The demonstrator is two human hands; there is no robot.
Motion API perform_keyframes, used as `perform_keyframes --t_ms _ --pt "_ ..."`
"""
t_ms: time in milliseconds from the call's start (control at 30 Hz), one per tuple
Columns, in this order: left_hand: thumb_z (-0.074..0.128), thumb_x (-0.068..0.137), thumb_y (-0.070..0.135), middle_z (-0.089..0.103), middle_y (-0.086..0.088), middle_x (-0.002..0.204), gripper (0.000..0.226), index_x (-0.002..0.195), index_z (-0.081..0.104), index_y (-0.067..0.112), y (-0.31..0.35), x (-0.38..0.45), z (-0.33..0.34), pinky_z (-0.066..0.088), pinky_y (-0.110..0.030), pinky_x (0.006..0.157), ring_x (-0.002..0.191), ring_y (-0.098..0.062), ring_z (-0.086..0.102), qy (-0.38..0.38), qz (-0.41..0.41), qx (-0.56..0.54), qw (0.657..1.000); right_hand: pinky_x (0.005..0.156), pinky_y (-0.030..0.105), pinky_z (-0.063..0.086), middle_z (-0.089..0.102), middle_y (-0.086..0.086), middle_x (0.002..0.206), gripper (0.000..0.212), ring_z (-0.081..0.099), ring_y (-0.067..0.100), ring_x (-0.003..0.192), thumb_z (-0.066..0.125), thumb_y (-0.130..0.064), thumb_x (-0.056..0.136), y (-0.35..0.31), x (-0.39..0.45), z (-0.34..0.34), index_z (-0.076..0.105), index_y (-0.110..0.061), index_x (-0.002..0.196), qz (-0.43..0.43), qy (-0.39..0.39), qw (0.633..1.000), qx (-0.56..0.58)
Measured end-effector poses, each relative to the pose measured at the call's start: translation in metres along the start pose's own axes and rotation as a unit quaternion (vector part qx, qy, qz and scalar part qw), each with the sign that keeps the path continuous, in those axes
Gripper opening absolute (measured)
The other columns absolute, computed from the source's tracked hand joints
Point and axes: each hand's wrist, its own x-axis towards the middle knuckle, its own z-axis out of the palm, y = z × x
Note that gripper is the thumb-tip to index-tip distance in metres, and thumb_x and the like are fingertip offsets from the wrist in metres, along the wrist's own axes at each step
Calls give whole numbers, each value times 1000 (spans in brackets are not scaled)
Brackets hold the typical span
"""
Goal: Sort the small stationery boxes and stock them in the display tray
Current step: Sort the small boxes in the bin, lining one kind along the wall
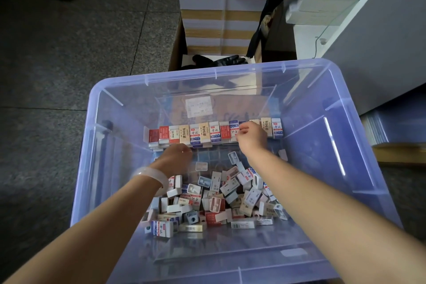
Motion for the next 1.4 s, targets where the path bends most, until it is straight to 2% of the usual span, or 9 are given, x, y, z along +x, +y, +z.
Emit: perform_keyframes --t_ms 200,333,467,600,767,1000,1067,1167,1400 --pt "46 95 14 62 -15 114 25 115 58 6 -4 -3 4 49 -42 93 104 -33 60 -4 29 126 992 101 39 45 54 13 132 40 55 29 117 42 1 92 3 0 -23 54 -6 129 -39 -98 994 -23" --pt "44 98 22 60 -5 96 14 95 56 18 -8 -13 7 43 -29 77 84 -18 55 -82 108 238 962 95 36 45 62 12 121 31 57 29 110 45 -3 91 7 -4 -44 65 -6 114 -144 -124 965 -183" --pt "47 98 22 63 -1 101 22 105 65 11 -12 -22 7 41 -23 79 87 -13 56 -121 149 336 922 85 32 48 66 8 107 22 59 22 95 51 -12 91 4 -19 -52 68 -10 104 -222 -226 900 -299" --pt "51 95 13 65 -2 101 20 104 68 8 -12 -26 3 40 -19 78 84 -10 54 -77 176 341 920 84 39 49 58 3 109 32 55 21 98 59 -35 87 6 -32 -48 57 -15 112 -266 -307 786 -465" --pt "52 95 16 64 -3 108 24 115 64 14 -3 -27 20 47 -25 78 85 -15 57 -81 216 386 893 73 35 50 56 7 114 44 57 26 99 60 -19 86 16 -44 -34 45 -17 127 -286 -324 710 -556" --pt "54 92 11 53 -9 126 45 135 42 12 16 -15 67 43 -36 92 111 -25 54 -79 306 509 801 77 33 46 59 6 117 40 55 27 108 62 -31 86 14 -32 -41 52 -20 123 -308 -273 752 -516" --pt "60 89 13 52 -11 126 54 137 36 9 12 -10 68 45 -38 93 113 -29 52 -91 277 503 814 85 39 48 58 7 117 41 56 27 107 64 -34 86 14 -27 -42 53 -14 120 -315 -246 781 -480" --pt "65 87 14 61 -12 116 59 136 34 9 7 -8 60 50 -40 90 106 -29 58 -132 229 451 853 75 33 44 54 2 98 25 53 21 91 62 -29 88 11 -25 -34 58 -10 102 -333 -282 788 -434" --pt "61 90 21 64 -13 111 56 135 32 4 -8 -10 53 50 -31 78 95 -27 63 -140 215 410 875 91 36 41 51 3 116 19 46 23 111 64 -31 84 3 -37 -15 67 -18 99 -382 -378 722 -436"
